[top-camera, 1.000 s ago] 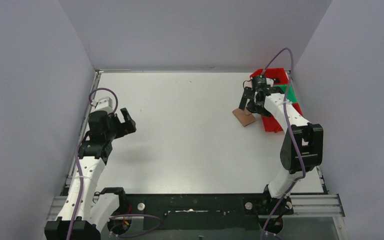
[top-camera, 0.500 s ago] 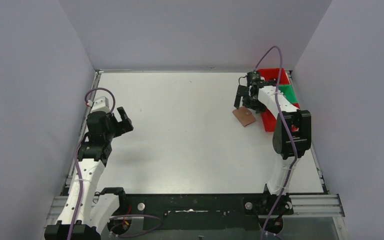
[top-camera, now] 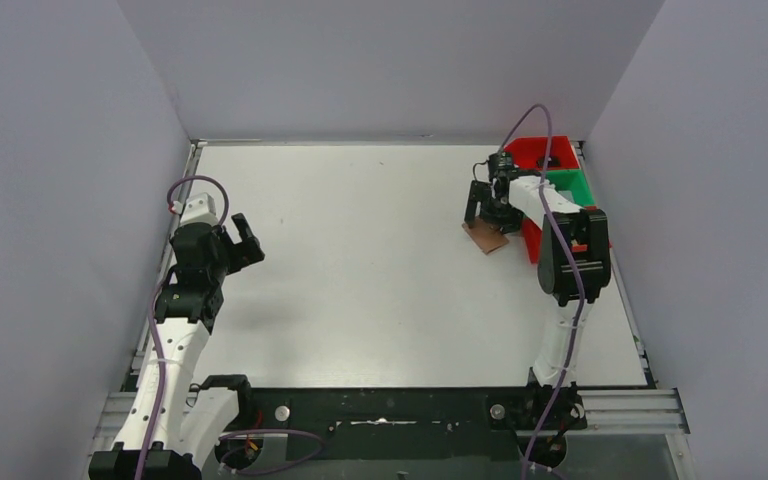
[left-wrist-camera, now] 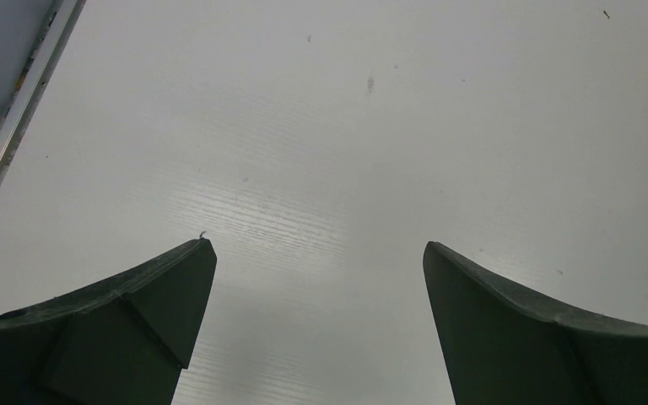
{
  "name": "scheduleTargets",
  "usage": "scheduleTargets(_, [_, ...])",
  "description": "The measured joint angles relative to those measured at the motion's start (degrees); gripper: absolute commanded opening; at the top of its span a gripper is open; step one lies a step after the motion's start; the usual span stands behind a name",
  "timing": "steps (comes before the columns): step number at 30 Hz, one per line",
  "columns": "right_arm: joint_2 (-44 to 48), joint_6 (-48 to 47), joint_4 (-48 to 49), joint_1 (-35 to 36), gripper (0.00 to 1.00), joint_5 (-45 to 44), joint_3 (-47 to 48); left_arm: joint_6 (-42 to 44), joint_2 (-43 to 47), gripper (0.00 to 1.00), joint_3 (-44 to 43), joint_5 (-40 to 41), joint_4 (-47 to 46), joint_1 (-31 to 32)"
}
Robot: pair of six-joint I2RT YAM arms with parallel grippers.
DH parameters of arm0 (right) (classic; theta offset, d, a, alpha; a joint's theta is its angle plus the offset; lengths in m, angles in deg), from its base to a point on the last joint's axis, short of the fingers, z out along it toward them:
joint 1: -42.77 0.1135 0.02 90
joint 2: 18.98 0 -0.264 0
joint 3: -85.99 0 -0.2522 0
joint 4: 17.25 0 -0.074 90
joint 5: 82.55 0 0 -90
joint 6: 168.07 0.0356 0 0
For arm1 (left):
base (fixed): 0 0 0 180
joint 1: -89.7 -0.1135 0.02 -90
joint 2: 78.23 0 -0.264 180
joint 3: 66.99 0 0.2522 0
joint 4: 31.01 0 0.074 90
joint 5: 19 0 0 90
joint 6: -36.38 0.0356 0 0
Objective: Take the credit cards out of the card holder
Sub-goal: Move the card holder to the center of the board.
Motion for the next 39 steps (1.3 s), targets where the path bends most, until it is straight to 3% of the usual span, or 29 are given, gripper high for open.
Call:
scheduleTargets(8, [9.44, 3.82, 6.62, 9.57, 0.82, 0.52, -14.19, 0.15, -0.09, 0.97, 0.0, 0.15, 0.02, 0.0])
scheduleTargets(13, [16.61, 5.92, 3.17, 16.04, 0.92, 3.32, -17.31, 0.2, -0.37, 0.98, 0.0, 0.15, 0.0, 0.0])
scheduleTargets(20, [27.28, 6.43, 4.44, 14.03, 0.89, 2.64, -16.24, 0.2, -0.5, 0.97, 0.0, 0.09, 0.02, 0.0])
scheduleTargets(32, [11.89, 3.28, 4.94, 14.91, 0.75, 9.55, -17.33, 0.2, -0.76, 0.97, 0.0, 0.02, 0.02, 0.0])
scheduleTargets(39, [10.73, 2.64, 5.88, 17.35, 0.63, 10.47, -17.25, 0.2, -1.27, 0.97, 0.0, 0.02, 0.04, 0.0])
